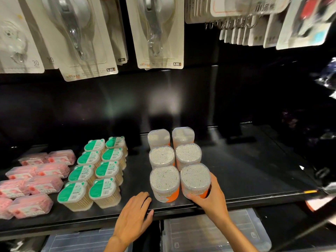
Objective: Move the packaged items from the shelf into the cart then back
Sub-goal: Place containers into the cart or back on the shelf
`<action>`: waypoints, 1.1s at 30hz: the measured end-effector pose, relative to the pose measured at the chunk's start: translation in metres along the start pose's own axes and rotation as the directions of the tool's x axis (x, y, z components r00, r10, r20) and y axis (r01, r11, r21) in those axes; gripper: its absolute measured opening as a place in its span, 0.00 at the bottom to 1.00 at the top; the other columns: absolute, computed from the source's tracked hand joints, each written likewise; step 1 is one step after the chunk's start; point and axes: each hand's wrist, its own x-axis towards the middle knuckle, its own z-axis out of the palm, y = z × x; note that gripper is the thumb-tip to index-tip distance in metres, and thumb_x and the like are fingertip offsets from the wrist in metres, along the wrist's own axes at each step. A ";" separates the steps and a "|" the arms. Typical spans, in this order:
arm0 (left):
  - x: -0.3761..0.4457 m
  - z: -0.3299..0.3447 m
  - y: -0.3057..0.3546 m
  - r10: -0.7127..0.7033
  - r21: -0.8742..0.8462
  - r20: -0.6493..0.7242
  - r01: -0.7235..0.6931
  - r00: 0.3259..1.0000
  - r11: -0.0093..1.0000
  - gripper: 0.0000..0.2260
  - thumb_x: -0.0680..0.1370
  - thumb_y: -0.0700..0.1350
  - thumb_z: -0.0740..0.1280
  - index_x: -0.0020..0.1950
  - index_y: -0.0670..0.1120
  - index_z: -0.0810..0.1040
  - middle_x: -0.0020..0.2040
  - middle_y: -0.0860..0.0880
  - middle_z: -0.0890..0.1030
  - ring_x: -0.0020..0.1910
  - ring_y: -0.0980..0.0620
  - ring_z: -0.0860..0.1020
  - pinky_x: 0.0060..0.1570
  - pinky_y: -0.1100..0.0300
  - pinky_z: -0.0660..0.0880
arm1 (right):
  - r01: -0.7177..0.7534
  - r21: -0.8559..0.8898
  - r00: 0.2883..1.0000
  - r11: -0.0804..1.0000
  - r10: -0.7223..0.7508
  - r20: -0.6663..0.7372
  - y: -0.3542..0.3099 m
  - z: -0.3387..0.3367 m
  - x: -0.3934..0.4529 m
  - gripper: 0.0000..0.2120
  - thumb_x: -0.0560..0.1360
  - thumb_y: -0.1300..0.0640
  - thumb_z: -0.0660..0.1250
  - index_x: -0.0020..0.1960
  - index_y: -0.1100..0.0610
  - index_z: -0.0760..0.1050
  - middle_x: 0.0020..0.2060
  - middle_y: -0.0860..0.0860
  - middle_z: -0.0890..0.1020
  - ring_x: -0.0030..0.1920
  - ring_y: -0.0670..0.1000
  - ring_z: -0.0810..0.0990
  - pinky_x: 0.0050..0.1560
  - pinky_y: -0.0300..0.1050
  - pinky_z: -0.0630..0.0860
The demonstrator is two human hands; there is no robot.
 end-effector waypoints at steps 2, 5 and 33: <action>0.000 -0.002 0.000 -0.018 0.004 0.036 0.018 0.999 1.000 0.29 0.82 0.58 0.46 0.53 0.43 0.83 0.56 0.46 0.82 0.53 0.48 0.81 0.59 0.58 0.68 | 0.001 0.008 1.000 1.000 -0.001 0.002 0.000 0.000 0.000 0.43 0.59 0.55 0.83 0.68 0.44 0.66 0.60 0.35 0.75 0.57 0.30 0.73 0.48 0.23 0.72; 0.001 -0.006 0.002 -0.029 0.007 0.063 0.028 0.998 1.000 0.29 0.82 0.58 0.46 0.53 0.44 0.83 0.56 0.46 0.82 0.53 0.49 0.81 0.60 0.59 0.68 | 0.001 0.010 1.000 1.000 -0.001 0.012 0.001 0.000 0.000 0.43 0.59 0.55 0.83 0.68 0.45 0.65 0.60 0.36 0.75 0.57 0.30 0.73 0.49 0.23 0.71; -0.012 -0.015 0.077 -0.025 -0.323 -0.120 -0.015 0.992 0.946 0.17 0.79 0.54 0.56 0.45 0.43 0.79 0.45 0.45 0.79 0.48 0.50 0.76 0.57 0.65 0.66 | -0.057 -0.243 0.987 0.968 0.019 -0.157 0.008 -0.087 -0.065 0.26 0.74 0.53 0.71 0.66 0.37 0.64 0.65 0.32 0.69 0.64 0.29 0.65 0.67 0.36 0.63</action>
